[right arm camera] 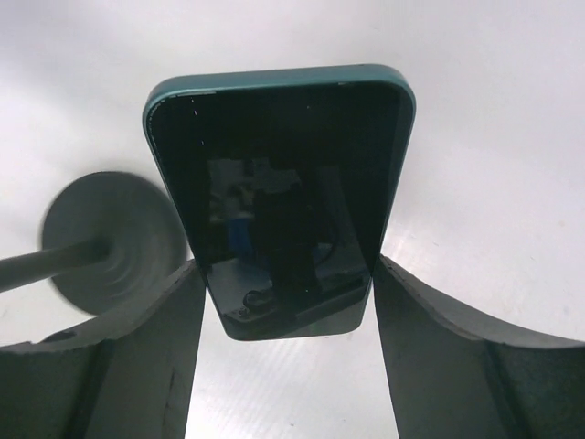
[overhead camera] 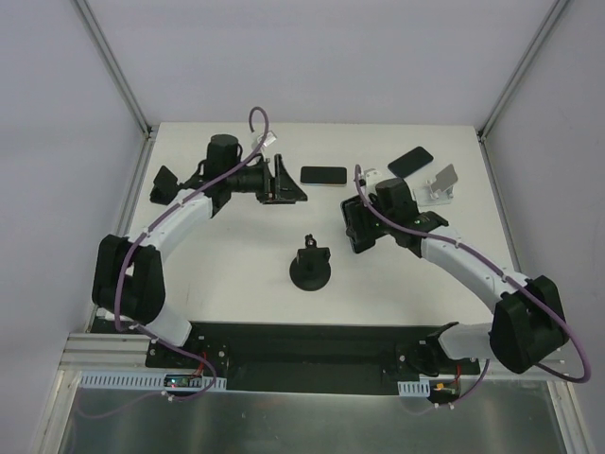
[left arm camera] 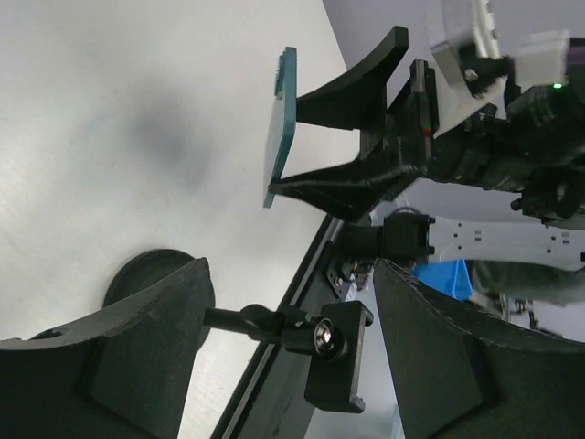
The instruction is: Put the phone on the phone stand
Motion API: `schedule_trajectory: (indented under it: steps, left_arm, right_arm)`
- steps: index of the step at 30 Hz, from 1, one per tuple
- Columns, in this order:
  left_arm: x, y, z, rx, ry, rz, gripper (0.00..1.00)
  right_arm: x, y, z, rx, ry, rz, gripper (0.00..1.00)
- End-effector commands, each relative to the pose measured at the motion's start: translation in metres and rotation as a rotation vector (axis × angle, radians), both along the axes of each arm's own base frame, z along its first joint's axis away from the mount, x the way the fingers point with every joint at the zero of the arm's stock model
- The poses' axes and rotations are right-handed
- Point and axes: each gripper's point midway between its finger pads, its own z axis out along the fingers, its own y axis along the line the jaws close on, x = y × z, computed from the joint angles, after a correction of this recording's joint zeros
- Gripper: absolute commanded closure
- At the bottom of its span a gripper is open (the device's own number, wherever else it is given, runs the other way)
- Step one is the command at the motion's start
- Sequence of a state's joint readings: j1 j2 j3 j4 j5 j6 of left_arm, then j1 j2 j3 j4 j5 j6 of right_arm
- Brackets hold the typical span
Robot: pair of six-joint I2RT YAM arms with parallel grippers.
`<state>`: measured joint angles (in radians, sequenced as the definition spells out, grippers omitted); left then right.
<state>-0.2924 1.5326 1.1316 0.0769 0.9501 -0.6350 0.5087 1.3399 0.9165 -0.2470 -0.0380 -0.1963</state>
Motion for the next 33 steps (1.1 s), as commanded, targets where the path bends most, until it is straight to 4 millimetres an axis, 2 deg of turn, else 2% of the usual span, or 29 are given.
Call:
schedule_trajectory:
  steps: [1, 2, 3, 7, 8, 9, 10, 16, 17, 20, 22, 23, 24, 25, 26, 28, 30, 31, 33]
  left_arm:
    - [-0.02, -0.039, 0.005, -0.01, -0.053, -0.17, 0.32]
    - [-0.02, -0.045, -0.001, -0.009, -0.018, -0.188, 0.34]
    - [-0.022, -0.052, 0.006, -0.021, -0.008, -0.202, 0.35]
    - [-0.035, -0.078, 0.018, -0.009, -0.048, -0.25, 0.24]
    - [-0.034, -0.079, 0.011, 0.027, -0.027, -0.228, 0.24]
    - [-0.034, -0.081, 0.013, 0.038, -0.038, -0.226, 0.26]
    - [-0.035, -0.083, 0.009, 0.052, -0.025, -0.221, 0.35]
    - [-0.046, -0.087, -0.011, 0.11, 0.015, -0.222, 0.55]
    - [-0.045, -0.087, -0.014, 0.122, 0.026, -0.221, 0.64]
    - [-0.046, -0.087, -0.006, 0.134, 0.016, -0.22, 0.73]
    - [-0.047, -0.085, -0.002, 0.161, -0.009, -0.207, 0.95]
    - [-0.048, -0.082, 0.005, 0.171, -0.034, -0.194, 1.0]
    - [-0.047, -0.077, 0.007, 0.196, -0.067, -0.175, 1.0]
    - [-0.045, -0.07, 0.003, 0.242, -0.069, -0.141, 1.0]
    - [-0.047, -0.062, 0.011, 0.265, -0.122, -0.122, 1.0]
    - [-0.044, -0.046, 0.014, 0.33, -0.176, -0.069, 1.0]
    - [-0.036, -0.017, 0.021, 0.429, -0.253, 0.039, 1.0]
    - [-0.025, 0.001, 0.024, 0.454, -0.262, 0.104, 1.0]
    - [-0.013, 0.032, 0.04, 0.48, -0.301, 0.216, 1.0]
  right_arm:
    - [-0.004, 0.051, 0.065, 0.107, -0.198, 0.196, 0.99]
    - [-0.008, 0.055, 0.068, 0.109, -0.203, 0.22, 0.99]
    - [-0.011, 0.059, 0.069, 0.107, -0.207, 0.234, 0.99]
    - [-0.026, 0.071, 0.078, 0.124, -0.227, 0.296, 0.99]
    - [-0.027, 0.07, 0.084, 0.132, -0.246, 0.296, 0.99]
    - [-0.029, 0.071, 0.089, 0.143, -0.257, 0.297, 0.99]
    - [-0.032, 0.073, 0.093, 0.158, -0.265, 0.301, 0.99]
    - [-0.044, 0.076, 0.116, 0.229, -0.324, 0.325, 0.99]
    - [-0.045, 0.075, 0.119, 0.231, -0.331, 0.326, 0.99]
    - [-0.048, 0.074, 0.124, 0.233, -0.345, 0.336, 0.99]
    - [-0.052, 0.076, 0.126, 0.22, -0.356, 0.353, 0.99]
    - [-0.052, 0.075, 0.126, 0.209, -0.363, 0.344, 0.99]
    - [-0.053, 0.075, 0.125, 0.2, -0.358, 0.342, 0.97]
    - [-0.055, 0.076, 0.124, 0.194, -0.352, 0.34, 0.72]
    - [-0.053, 0.073, 0.124, 0.195, -0.344, 0.296, 0.54]
    - [-0.053, 0.064, 0.121, 0.181, -0.305, 0.238, 0.24]
    - [-0.047, 0.047, 0.118, 0.168, -0.286, 0.093, 0.15]
    - [-0.051, 0.038, 0.118, 0.18, -0.272, 0.042, 0.11]
    - [-0.06, 0.033, 0.104, 0.217, -0.22, -0.011, 0.1]
